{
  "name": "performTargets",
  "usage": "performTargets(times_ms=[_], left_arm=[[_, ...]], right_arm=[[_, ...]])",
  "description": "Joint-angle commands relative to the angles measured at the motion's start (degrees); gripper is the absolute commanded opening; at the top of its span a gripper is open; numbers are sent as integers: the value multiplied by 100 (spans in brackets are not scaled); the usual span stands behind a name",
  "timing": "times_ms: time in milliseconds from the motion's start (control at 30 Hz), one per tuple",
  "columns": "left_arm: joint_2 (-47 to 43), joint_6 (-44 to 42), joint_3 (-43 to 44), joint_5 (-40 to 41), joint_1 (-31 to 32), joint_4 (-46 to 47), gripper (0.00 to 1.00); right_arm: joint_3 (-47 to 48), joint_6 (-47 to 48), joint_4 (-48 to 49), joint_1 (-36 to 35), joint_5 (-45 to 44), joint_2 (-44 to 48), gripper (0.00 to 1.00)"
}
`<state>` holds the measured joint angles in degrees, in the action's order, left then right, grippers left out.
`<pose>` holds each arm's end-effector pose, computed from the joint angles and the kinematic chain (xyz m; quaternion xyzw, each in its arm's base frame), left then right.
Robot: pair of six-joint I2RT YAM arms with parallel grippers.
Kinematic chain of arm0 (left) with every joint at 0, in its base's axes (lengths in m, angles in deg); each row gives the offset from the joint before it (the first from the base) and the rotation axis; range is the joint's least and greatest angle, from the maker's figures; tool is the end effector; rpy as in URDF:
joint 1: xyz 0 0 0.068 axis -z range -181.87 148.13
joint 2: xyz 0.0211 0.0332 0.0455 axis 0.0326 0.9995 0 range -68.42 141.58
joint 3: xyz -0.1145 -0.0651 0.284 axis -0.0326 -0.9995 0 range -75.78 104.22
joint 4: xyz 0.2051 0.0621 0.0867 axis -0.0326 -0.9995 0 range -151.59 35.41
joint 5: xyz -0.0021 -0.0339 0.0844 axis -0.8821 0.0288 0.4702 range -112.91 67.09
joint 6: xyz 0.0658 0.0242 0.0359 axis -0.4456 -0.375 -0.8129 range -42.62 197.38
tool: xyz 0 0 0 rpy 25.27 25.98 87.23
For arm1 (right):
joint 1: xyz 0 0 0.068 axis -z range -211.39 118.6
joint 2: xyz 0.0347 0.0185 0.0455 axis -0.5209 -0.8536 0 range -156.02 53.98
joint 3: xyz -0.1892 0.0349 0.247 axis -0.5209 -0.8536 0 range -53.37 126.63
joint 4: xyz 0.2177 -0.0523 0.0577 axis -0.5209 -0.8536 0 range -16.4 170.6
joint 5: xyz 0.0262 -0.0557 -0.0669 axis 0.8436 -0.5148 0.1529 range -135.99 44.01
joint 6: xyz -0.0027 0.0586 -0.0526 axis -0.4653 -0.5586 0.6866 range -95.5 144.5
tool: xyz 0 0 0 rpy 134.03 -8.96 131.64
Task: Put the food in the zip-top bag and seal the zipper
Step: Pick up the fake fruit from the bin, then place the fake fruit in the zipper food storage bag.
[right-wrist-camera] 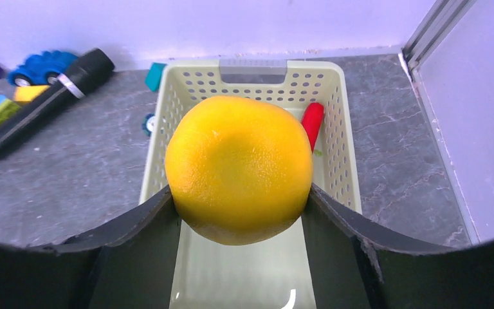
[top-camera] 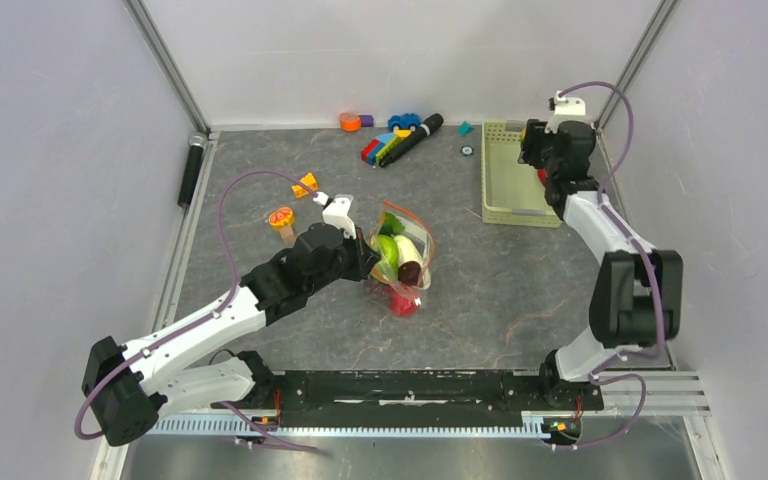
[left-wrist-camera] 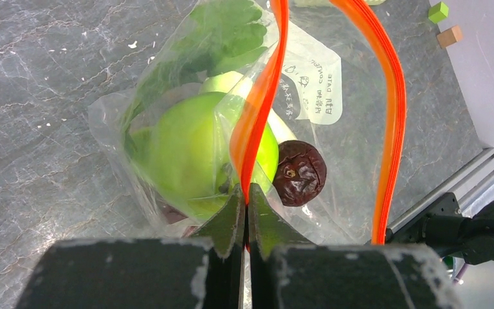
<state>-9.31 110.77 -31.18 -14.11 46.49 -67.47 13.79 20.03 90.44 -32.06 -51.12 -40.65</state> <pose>0.1465 -0.1493 0.3158 0.0714 0.8498 -0.2894 0.4346 0.3954 -0.0015 0.3304 0.0532 0.8050 -0.0096 0.5909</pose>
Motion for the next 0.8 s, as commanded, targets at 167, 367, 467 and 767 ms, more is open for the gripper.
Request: performTargets(times_ms=[167, 367, 467, 767], left_arm=[[-40, -38, 67, -108, 7, 295, 2], [-17, -40, 75, -145, 7, 291, 2], [-39, -59, 80, -161, 7, 278, 2], [-136, -60, 50, -114, 7, 247, 2]], right_arm=[[-501, -247, -54, -261, 1075, 1554, 42], [-96, 216, -1123, -1152, 1360, 2083, 42], [133, 401, -1713, -1618, 1867, 2206, 43], [252, 1273, -2505, -2487, 4100, 2445, 43]])
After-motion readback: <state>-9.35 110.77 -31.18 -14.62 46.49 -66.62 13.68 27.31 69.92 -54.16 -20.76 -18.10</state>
